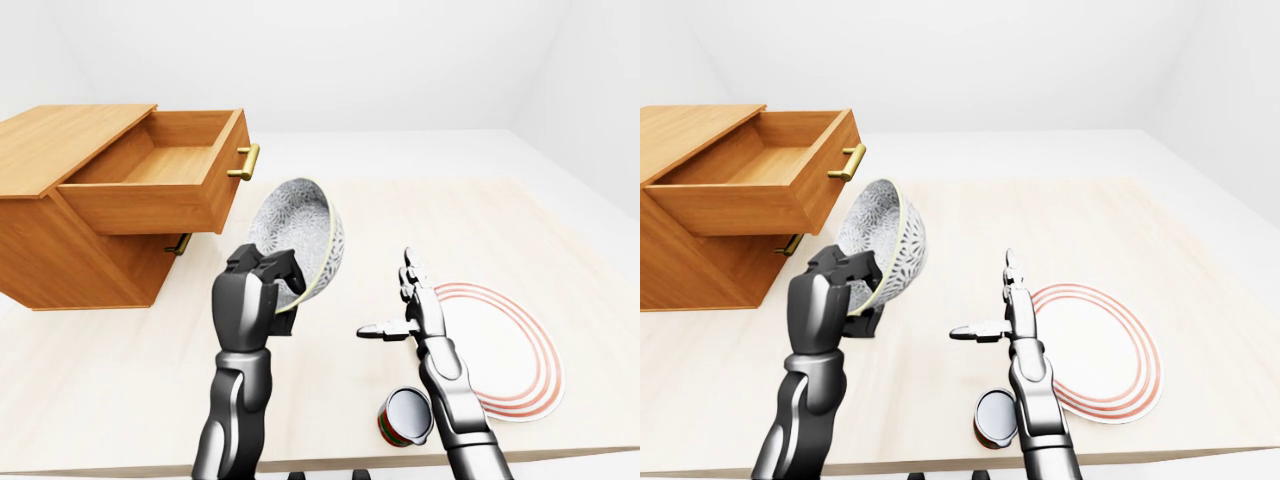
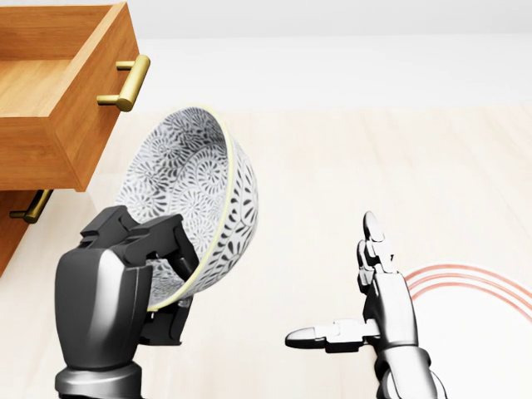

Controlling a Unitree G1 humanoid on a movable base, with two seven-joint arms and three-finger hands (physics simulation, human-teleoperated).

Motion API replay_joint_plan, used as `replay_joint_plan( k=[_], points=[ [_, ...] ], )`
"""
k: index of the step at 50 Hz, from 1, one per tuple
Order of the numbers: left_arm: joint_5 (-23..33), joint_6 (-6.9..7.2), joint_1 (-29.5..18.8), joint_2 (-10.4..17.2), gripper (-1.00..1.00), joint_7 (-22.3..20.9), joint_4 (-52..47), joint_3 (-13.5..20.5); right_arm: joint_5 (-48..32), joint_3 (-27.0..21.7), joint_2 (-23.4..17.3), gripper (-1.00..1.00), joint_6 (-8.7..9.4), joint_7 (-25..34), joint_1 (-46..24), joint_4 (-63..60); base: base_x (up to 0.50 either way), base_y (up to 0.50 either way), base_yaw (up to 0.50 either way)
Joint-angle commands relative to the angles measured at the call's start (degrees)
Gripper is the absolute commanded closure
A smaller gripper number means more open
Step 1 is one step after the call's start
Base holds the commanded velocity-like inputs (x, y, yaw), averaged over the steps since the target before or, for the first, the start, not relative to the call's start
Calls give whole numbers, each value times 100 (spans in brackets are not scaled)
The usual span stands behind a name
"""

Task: Put the bowl on top of the cabinet.

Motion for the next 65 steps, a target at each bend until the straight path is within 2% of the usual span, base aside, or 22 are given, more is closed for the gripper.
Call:
replay_joint_plan(
  k=[1, 2, 5, 13, 17, 20, 22, 26, 27, 30, 31, 35, 36, 41, 44, 46, 54, 55, 58, 59, 60, 65],
  points=[
    [247, 349, -250, -76, 94, -662, -1360, 67, -24, 30, 15, -100, -24, 11, -2, 30, 0, 0, 0],
    [280, 453, -367, -104, 94, -869, -1514, 113, -30, 35, 18, -100, -20, 8, -6, 37, 0, 0, 0],
    [351, 557, -547, -137, 94, -1141, -1705, 199, -36, 44, 21, -100, -32, 9, 4, 36, 0, 0, 0],
    [639, 557, -1258, -86, 94, -2093, -2172, 579, -58, 74, 38, -100, -70, 1, -10, 101, 0, 0, 0],
    [763, 557, -1939, 33, 94, -3043, -2708, 949, -54, 81, 36, -100, -42, 15, 13, 46, 0, 0, 0],
    [790, 557, -2403, 211, 94, -3560, -2970, 1188, -51, 74, 35, -100, -64, 15, -4, 88, 0, 0, 0],
    [813, 557, -2797, 408, 94, -4020, -3202, 1407, -64, 91, 42, -100, -66, 15, 5, 82, 0, 0, 0],
    [691, 557, -3113, 708, 95, -4306, -3345, 1641, -70, 91, 43, -100, -76, 11, 19, 74, 0, 0, 0],
    [567, 557, -3396, 936, 94, -4507, -3398, 1894, -75, 94, 42, -100, -58, 6, 36, 30, 0, 0, 0],
    [392, 557, -3822, 1438, 95, -4777, -3357, 2167, -77, 97, 44, -100, -40, 2, 47, -1, 0, 0, 0],
    [273, 557, -4102, 1753, 94, -4946, -3279, 2387, -82, 101, 45, -100, -44, 0, 42, 14, 0, 0, 0],
    [-34, 557, -4413, 2484, 95, -5144, -3201, 2683, -80, 105, 46, -100, -51, 10, 43, 21, 0, 0, 0],
    [-193, 557, -4457, 2713, 94, -5168, -3140, 2854, -85, 106, 45, -100, -48, 6, 59, -2, 0, 0, 0],
    [-828, 557, -4317, 3420, 94, -4914, -3045, 3323, -71, 102, 43, -100, -33, 22, 98, -79, 0, 0, 0],
    [-1143, 557, -4163, 3680, 94, -4637, -2958, 3477, -105, 124, 54, -100, -61, 4, 62, 5, 0, 0, 0],
    [-1417, 557, -3989, 3865, 94, -4336, -2746, 3703, -117, 138, 53, -100, -17, 8, 92, -74, 0, 0, 0],
    [-2112, 557, -3459, 4211, 95, -3478, -2138, 4171, -117, 127, 51, -100, -38, 13, 81, -45, 0, 0, 0],
    [-2109, 557, -3398, 4257, 94, -3216, -1879, 4233, -122, 126, 49, -100, -34, 10, 94, -66, 0, 0, 0],
    [-2304, 557, -3247, 4284, 94, -2909, -1465, 4340, -103, 110, 40, -100, -5, 22, 118, -136, 0, 0, 0],
    [-2339, 557, -3117, 4292, 95, -2602, -1183, 4465, -97, 108, 40, -100, 8, 25, 126, -164, 0, 0, 0],
    [-2408, 557, -3066, 4327, 95, -2500, -1022, 4528, -95, 105, 39, -100, 11, 25, 127, -172, 0, 0, 0],
    [-2765, 557, -2978, 4730, 94, -1995, -15, 4804, -102, 115, 44, -100, 35, 17, 156, -239, 0, 0, 0]
  ],
)
